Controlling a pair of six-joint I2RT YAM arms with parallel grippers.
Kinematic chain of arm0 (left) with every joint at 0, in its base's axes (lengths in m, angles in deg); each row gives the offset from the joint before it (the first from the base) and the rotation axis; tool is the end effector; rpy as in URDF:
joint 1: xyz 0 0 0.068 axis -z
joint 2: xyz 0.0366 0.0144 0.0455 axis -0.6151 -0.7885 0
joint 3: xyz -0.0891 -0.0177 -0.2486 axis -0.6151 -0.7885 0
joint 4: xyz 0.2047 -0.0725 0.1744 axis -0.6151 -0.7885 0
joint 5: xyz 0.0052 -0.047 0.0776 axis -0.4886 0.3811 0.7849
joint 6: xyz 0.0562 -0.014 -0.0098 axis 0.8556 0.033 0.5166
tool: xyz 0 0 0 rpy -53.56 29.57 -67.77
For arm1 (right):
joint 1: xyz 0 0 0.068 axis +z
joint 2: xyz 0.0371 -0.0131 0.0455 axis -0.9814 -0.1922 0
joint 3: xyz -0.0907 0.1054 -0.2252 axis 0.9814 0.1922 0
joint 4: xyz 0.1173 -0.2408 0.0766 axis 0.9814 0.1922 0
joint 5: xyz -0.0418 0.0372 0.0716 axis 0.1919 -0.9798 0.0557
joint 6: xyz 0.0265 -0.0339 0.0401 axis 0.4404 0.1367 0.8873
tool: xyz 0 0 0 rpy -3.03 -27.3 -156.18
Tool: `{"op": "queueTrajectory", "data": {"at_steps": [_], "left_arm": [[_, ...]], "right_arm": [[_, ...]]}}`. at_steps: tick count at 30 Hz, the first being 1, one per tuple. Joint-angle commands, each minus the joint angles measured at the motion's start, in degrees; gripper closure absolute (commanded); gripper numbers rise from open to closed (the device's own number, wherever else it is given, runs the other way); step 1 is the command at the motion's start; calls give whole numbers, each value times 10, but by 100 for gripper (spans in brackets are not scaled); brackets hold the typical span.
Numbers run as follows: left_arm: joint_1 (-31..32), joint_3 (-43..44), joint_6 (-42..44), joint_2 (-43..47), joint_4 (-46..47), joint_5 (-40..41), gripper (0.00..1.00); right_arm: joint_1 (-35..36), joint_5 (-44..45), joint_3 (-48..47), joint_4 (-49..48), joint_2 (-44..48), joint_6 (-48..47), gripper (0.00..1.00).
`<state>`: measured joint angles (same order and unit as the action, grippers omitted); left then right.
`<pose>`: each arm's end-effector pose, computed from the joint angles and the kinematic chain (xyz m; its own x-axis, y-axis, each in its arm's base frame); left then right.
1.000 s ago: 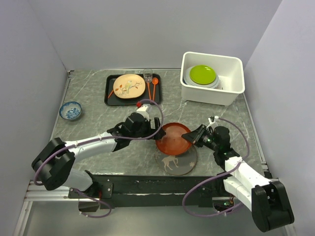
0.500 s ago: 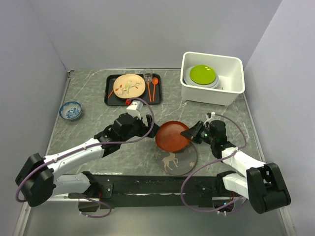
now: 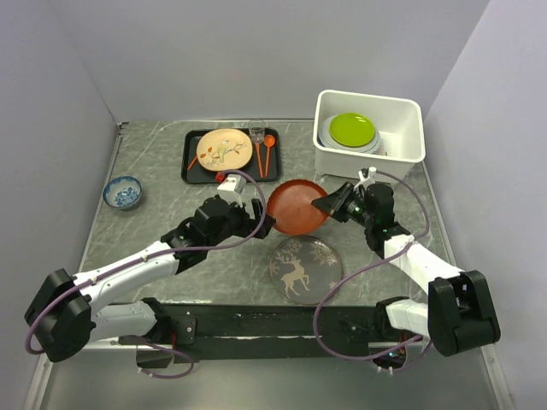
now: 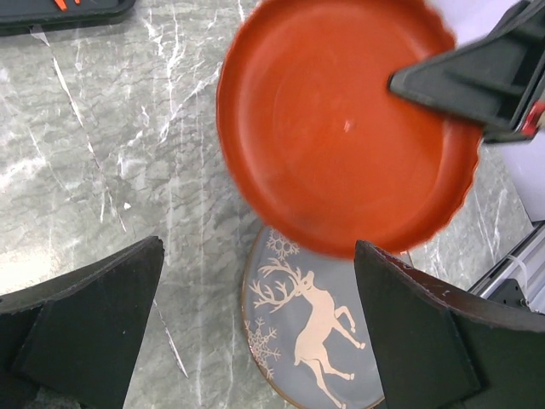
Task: Place the plates into the plastic bin on the countertop
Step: Place the plate in the plastic bin.
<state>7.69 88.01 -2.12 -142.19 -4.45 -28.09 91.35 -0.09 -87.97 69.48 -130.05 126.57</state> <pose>0.2025 -0.2014 0.2409 -0.5603 -0.2101 -0.8012 0.4090 0.7709 -0.4882 0.2643 0.0784 0.1990 -0.6689 0.5424 -0.5083 -0.1688 0.5551 0.8145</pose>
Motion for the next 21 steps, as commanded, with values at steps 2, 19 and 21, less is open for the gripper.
{"op": "queueTrajectory", "data": {"at_steps": [2,19,21], "left_arm": [[-3,-5,13,9,31,-2,1],[-5,-6,21,9,3,-1,1],[-5,-5,20,-2,4,-9,1]], "right_arm": [[-19,9,-62,2,-16,-17,100],[-68,-6,-175,-26,-105,11,100],[-75,-9,-184,-37,-111,19,100]]}}
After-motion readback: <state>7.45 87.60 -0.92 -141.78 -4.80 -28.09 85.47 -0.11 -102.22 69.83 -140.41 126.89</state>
